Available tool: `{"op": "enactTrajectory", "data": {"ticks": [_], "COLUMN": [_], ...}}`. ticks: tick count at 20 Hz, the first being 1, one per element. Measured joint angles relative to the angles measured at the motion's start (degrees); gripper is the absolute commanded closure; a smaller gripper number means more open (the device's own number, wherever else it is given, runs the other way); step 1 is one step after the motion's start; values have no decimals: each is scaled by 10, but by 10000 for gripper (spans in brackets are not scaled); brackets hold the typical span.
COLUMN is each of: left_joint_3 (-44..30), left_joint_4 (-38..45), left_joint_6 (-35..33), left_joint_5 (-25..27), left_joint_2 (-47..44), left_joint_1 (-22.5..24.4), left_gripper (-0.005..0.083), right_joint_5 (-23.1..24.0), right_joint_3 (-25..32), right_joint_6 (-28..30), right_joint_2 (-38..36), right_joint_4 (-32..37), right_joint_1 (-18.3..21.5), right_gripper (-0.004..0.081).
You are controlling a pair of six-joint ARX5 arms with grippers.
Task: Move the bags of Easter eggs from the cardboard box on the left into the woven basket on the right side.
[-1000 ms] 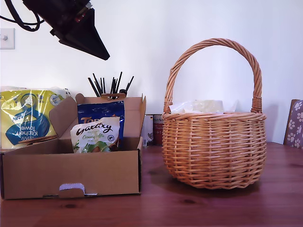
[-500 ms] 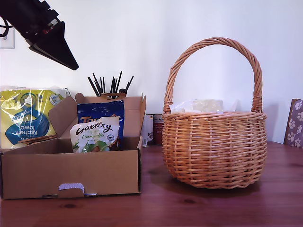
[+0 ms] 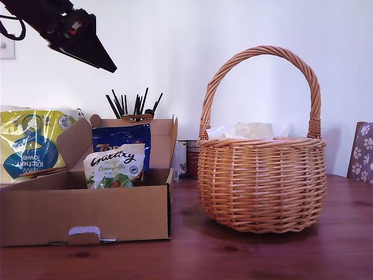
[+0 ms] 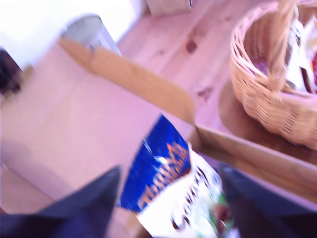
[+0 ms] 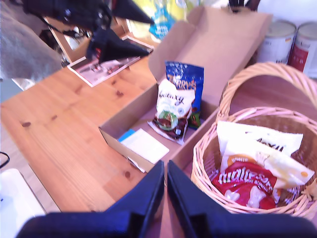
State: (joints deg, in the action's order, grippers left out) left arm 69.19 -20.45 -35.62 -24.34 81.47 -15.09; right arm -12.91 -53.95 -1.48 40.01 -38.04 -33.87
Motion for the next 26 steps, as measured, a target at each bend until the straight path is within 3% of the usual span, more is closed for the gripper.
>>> {"op": "enactTrajectory", "data": {"ticks": [4,9,16,22,26], "left_joint_3": [7,69,204,206,206], "left_joint_4": [21,7,-129,-229,-249], "left_joint_6": [-6,-6,-6,-21,-33], "left_joint_5": [-26,-48,-66,-75,-63], "left_joint_2": [24,155,266,301,308], "left_joint_1": [9,24,30,28,18], "left_gripper": [-7,-7,-7,-7,-7], "right_joint_5": [0,0,0,0,0], "right_joint_3": [0,0,0,0,0], "right_joint_6": [0,0,0,0,0], "right_joint_2": [18,21,21,21,21], "right_joint_4": [5,10,11,10,10], "right_joint_1": [0,0,0,0,0], "right_gripper": [782,782,782,782,782]}}
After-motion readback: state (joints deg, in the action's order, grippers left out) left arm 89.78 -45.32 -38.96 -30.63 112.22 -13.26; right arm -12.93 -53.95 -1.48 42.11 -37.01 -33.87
